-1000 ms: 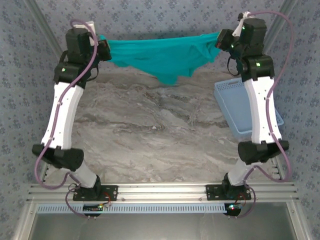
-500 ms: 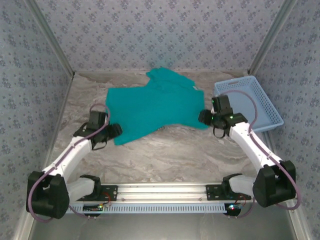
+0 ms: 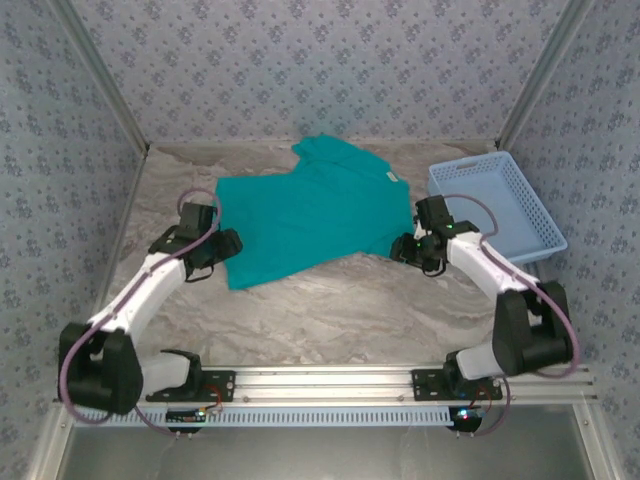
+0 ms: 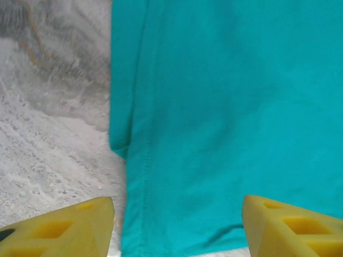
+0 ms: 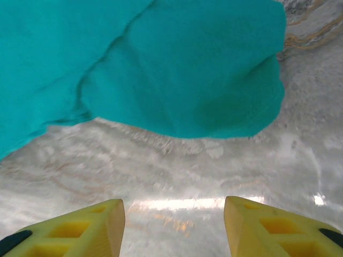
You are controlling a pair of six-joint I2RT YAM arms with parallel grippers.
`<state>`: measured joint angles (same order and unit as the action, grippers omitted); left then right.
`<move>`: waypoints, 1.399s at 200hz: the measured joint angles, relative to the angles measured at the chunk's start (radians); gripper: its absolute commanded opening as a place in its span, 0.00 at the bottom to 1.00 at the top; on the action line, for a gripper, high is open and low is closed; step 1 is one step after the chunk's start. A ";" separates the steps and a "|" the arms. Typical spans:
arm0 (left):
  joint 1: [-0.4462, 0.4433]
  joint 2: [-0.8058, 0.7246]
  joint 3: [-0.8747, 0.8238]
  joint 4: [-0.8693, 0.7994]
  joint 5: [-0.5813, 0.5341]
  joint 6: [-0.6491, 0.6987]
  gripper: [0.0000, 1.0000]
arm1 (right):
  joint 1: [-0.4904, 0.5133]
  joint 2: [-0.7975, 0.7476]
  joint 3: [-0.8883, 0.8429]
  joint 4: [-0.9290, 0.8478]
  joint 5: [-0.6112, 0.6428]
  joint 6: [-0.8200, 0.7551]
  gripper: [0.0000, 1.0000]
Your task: Fold the inside-out t-shirt
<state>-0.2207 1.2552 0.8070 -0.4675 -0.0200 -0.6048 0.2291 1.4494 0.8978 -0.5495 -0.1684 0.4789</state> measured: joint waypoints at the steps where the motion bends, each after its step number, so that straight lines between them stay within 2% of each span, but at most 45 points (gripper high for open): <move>1: 0.000 0.004 0.000 0.000 0.000 0.000 0.67 | 0.000 0.008 0.002 0.002 0.002 -0.001 0.55; 21: 0.006 0.110 0.001 -0.001 -0.004 0.000 0.70 | 0.003 0.105 0.029 0.035 0.036 0.000 0.55; 34: 0.007 0.169 0.006 -0.002 -0.008 0.001 0.70 | 0.009 0.152 0.046 0.057 0.064 0.000 0.49; 40: 0.007 0.193 0.010 -0.003 -0.008 0.001 0.69 | 0.012 0.171 0.052 0.067 0.078 0.002 0.41; 51: 0.007 0.225 0.015 -0.002 -0.012 -0.002 0.60 | 0.016 0.203 0.059 0.089 0.101 -0.007 0.13; 66: 0.007 0.249 0.016 0.000 -0.018 0.000 0.37 | 0.020 0.226 0.061 0.105 0.127 0.000 0.00; 82: 0.007 0.262 0.016 0.002 -0.008 0.016 0.08 | 0.019 0.227 0.072 0.100 0.174 0.005 0.00; 91: 0.007 0.270 0.016 0.000 0.016 0.021 0.00 | 0.016 0.227 0.092 0.090 0.203 0.010 0.00; 109: -0.005 0.280 0.017 -0.017 0.082 0.039 0.00 | -0.003 0.227 0.159 0.063 0.259 0.014 0.00; 122: -0.050 0.278 0.017 -0.037 0.133 0.039 0.00 | -0.024 0.227 0.215 0.047 0.286 0.015 0.00; 130: -0.098 0.275 0.017 -0.045 0.173 0.034 0.00 | -0.034 0.233 0.255 0.029 0.303 0.017 0.16; 133: -0.118 0.273 0.016 -0.047 0.186 0.029 0.02 | -0.037 0.238 0.278 0.021 0.313 0.020 0.27; 145: -0.211 0.262 0.009 -0.041 0.254 -0.006 0.13 | -0.040 0.252 0.341 0.006 0.362 0.033 0.38; 155: -0.302 0.245 -0.007 -0.018 0.309 -0.058 0.25 | -0.026 0.253 0.369 0.003 0.417 0.037 0.42; 178: -0.502 0.203 -0.034 0.021 0.429 -0.186 0.44 | 0.048 0.243 0.396 -0.021 0.510 0.056 0.46; 189: -0.554 0.187 -0.034 0.035 0.471 -0.241 0.48 | 0.080 0.243 0.406 -0.025 0.513 0.055 0.48; 201: -0.570 0.156 -0.031 0.036 0.513 -0.272 0.53 | 0.113 0.248 0.421 -0.026 0.489 0.050 0.50; 215: -0.552 0.111 -0.001 -0.006 0.527 -0.279 0.64 | 0.133 0.271 0.445 -0.008 0.421 0.042 0.50; 227: -0.504 0.060 0.056 -0.058 0.516 -0.257 0.75 | 0.135 0.315 0.468 0.021 0.347 0.036 0.50; 236: -0.452 0.027 0.100 -0.085 0.496 -0.239 0.76 | 0.132 0.360 0.490 0.047 0.302 0.033 0.50; 256: -0.273 -0.003 0.194 -0.097 0.426 -0.169 0.74 | 0.132 0.474 0.531 0.101 0.234 0.025 0.51; 269: -0.171 0.045 0.244 -0.086 0.362 -0.127 0.72 | 0.132 0.533 0.547 0.132 0.201 0.026 0.51; 280: -0.120 0.119 0.286 -0.072 0.297 -0.091 0.72 | 0.134 0.570 0.554 0.160 0.181 0.026 0.51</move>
<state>-0.3408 1.3743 1.0927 -0.5392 0.2771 -0.6960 0.3630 2.0190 1.4517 -0.3897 0.0124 0.5049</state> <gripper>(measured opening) 0.726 0.508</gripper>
